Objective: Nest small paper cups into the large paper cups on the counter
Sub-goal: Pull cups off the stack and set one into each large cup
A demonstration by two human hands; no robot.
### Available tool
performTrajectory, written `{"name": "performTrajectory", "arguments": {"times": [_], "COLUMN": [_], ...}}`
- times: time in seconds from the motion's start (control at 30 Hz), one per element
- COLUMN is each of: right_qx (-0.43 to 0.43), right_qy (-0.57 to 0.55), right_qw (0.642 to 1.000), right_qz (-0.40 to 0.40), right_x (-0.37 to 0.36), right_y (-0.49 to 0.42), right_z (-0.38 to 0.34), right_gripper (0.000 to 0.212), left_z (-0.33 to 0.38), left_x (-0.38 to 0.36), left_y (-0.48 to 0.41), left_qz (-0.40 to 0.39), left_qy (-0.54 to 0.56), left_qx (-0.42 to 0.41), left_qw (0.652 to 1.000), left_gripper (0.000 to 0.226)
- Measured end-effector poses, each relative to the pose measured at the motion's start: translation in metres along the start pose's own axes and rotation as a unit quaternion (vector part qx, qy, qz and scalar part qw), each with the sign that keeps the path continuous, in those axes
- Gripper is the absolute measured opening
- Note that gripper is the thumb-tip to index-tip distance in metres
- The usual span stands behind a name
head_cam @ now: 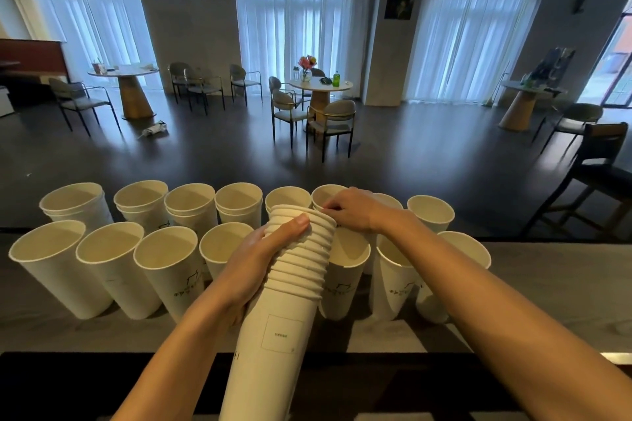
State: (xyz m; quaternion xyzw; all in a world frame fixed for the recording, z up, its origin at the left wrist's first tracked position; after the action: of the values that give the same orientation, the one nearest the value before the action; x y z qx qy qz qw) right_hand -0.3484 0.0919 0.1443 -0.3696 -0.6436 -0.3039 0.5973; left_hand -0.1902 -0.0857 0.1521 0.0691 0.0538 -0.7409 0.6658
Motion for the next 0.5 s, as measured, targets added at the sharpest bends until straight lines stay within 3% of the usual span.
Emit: {"name": "performTrajectory", "arguments": {"times": [0.1, 0.27, 0.37, 0.43, 0.5], "right_qx": [0.003, -0.001, 0.0, 0.024, 0.076], "right_qy": [-0.005, -0.04, -0.148, -0.258, -0.333], "right_qw": [1.0, 0.99, 0.968, 0.949, 0.935], "right_qz": [0.003, 0.139, 0.204, 0.177, 0.096], "right_x": [0.001, 0.014, 0.027, 0.038, 0.048], "right_y": [0.002, 0.014, 0.033, 0.052, 0.071], "right_z": [0.0, -0.003, -0.012, -0.024, -0.036], "right_gripper": [0.036, 0.03, 0.027, 0.026, 0.028], "left_z": [-0.004, -0.011, -0.015, -0.016, -0.016], "left_x": [0.0, -0.001, -0.002, -0.003, -0.007], "left_y": [0.0, 0.004, 0.004, 0.004, 0.004], "left_qz": [-0.005, -0.013, -0.008, -0.009, -0.01], "left_qy": [0.008, 0.02, 0.026, 0.024, 0.027], "left_qx": [-0.002, -0.007, 0.0, 0.001, -0.008], "left_qw": [1.0, 1.0, 1.0, 1.0, 1.0], "left_gripper": [0.059, 0.053, 0.056, 0.061, 0.059]}}
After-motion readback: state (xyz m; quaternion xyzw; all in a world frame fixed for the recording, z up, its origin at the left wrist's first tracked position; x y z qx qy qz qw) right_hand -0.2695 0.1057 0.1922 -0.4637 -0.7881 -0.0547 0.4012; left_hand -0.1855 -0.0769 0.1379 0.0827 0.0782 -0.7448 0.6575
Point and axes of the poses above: each hand's wrist, its own y-axis away from the middle knuckle, its own x-axis out of the back of the hand, z = x × y, the point moved 1 cm from there along -y, towards the middle knuckle, and after that the axes turned 10 degrees about y, right-handed, at the moved point
